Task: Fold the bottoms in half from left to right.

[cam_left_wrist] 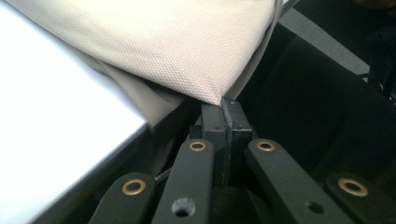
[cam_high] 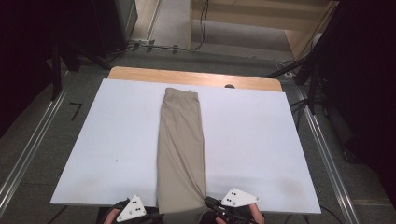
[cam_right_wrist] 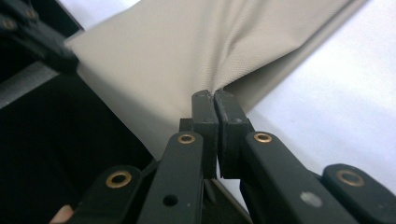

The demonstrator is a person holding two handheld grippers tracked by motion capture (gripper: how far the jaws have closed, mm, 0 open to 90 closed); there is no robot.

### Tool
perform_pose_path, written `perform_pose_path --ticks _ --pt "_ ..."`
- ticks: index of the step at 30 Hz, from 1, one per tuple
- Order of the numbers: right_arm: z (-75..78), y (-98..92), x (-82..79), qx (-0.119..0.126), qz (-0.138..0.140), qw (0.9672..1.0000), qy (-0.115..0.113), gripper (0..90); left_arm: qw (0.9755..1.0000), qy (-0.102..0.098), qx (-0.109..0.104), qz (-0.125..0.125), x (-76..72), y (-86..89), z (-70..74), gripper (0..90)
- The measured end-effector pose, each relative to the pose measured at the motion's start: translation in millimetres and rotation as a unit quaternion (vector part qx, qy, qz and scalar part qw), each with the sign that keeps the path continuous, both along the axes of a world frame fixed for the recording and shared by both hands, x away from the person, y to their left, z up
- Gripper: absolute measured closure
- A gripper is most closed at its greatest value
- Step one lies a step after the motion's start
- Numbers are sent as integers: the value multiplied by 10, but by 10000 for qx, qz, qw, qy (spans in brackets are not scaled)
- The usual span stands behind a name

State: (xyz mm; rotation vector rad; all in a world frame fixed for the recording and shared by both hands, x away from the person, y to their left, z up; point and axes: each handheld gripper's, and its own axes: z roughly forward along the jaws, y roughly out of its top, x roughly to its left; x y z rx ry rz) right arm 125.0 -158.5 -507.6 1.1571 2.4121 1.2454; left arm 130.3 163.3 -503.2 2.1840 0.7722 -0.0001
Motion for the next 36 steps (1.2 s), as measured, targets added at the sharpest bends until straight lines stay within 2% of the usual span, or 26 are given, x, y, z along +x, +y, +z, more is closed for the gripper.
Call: perform_pose_path --ticks 3,4,5,6,7,8,9,10,11,12,14,16,18,19,21,22,24,26,27,28,29,30,31,32,34,36 --pt "-5 24 -8 -40 56 10000 36 859 10000 59 7 -31 23 74 29 900" --pt "-17 32 -4 -79 61 9999 91 858 9991 279 113 -288 50 73 -11 900" --pt "-35 36 1 -146 54 9998 111 813 9981 368 245 -434 60 66 -50 900" --pt "-40 37 0 -156 31 9998 111 753 9974 312 429 -493 60 65 -94 895" --pt "-43 39 0 -183 0 9998 65 673 9979 211 463 -411 59 64 -115 839" --pt "-34 45 0 -248 -76 9997 -40 592 9990 116 336 -275 67 62 -103 681" --pt "-14 48 -3 -285 -146 9994 -148 554 9998 -6 132 -125 75 64 -60 529" --pt "10 48 -3 -263 -166 9992 -231 552 9998 -176 -46 2 86 75 -5 476" --pt "36 46 -3 -182 -156 9992 -309 568 9991 -392 -167 70 99 87 51 476" --pt "60 50 3 -99 -118 9991 -391 631 9979 -570 -302 96 120 90 93 489" --pt "95 96 39 17 17 9987 -505 717 9959 -668 -610 -57 218 57 135 630" --pt "89 176 113 34 111 9988 -481 790 9965 -719 -429 -71 341 -34 106 776" --pt "33 263 195 -222 125 9986 -453 823 9984 -535 -186 -13 435 -86 7 865" --pt "-5 283 229 -327 102 9986 -405 830 9988 -487 28 89 457 -87 -70 890" --pt "-77 259 265 -441 4 9989 -179 831 9992 -335 -142 163 461 -27 -119 900" --pt "-110 219 273 -525 -46 9985 -125 849 9993 -280 -130 195 465 6 -107 900" --pt "-128 92 264 -395 -141 9991 -25 850 9993 -303 -111 170 464 47 -96 900" --pt "-122 -16 255 -521 -259 9983 -1 842 9994 -243 -234 125 472 81 -96 879" --pt "-122 -67 255 -434 -243 9988 36 810 9992 -253 -283 83 475 84 -81 811" --pt "-118 -111 260 -288 -224 9993 60 761 9990 -357 -271 42 476 84 -36 738" --pt "-94 -155 268 -144 -201 9997 16 683 9985 -459 -311 37 478 89 3 667" --pt "-72 -171 273 -79 -209 9997 -68 614 9973 -553 -479 15 503 106 74 607" --pt "-19 -180 286 -62 -333 9992 -208 514 9966 -601 -570 22 532 120 117 529" --pt "14 -186 306 -51 -367 9990 -253 433 9955 -649 -697 24 603 143 181 468" --pt "101 -197 377 75 -432 9986 -290 274 9944 -580 -885 31 740 165 246 342" --pt "165 -209 474 150 -474 9983 -313 150 9937 -739 -838 25 889 161 307 210"
